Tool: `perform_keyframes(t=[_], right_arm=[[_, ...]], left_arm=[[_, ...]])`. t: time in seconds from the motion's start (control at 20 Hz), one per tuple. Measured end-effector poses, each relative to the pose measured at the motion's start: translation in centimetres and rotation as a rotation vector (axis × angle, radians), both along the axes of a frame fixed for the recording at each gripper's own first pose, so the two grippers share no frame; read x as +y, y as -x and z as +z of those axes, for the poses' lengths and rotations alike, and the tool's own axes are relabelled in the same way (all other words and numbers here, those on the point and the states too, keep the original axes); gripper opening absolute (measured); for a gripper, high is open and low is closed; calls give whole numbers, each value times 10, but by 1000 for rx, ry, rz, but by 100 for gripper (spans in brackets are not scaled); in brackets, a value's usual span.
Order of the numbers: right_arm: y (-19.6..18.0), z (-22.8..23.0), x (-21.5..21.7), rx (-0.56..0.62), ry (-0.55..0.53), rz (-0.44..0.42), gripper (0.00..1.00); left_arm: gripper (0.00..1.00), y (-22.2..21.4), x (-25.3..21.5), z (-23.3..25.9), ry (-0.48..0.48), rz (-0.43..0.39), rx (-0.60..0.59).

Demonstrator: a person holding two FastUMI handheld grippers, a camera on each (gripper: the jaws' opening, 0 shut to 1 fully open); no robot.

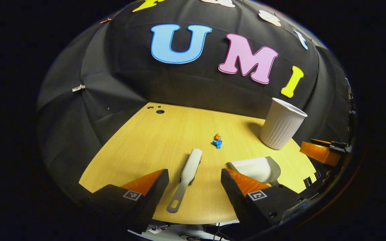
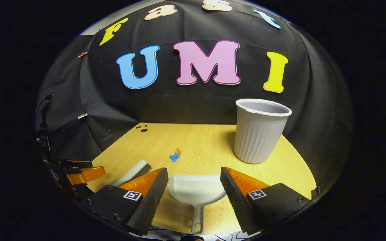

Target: Pick up the small broom and dustpan from the desktop, sweep the trash into the dustpan with the broom, and then empty the trash into the garbage bin.

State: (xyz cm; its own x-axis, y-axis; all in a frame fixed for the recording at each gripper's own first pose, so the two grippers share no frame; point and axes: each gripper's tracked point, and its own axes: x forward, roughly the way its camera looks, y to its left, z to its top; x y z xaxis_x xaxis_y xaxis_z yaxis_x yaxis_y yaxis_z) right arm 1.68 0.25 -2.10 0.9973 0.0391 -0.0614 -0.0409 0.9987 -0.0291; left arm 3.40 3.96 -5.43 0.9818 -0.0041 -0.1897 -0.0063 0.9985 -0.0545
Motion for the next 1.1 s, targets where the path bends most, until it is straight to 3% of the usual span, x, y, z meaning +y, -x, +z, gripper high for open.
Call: perform_keyframes(t=[0.35, 0.8, 1.1], right_arm=[[-8, -19, -7, 57, -14, 8, 98], [-19, -53, -17, 157, -68, 25, 99], [-23, -69, -25, 208, -80, 38, 99]], left_arm=[[99, -43, 6, -44, -54, -39, 174], [98, -91, 13, -101, -197, -66, 454], [91, -111, 26, -127, -223, -29, 571]])
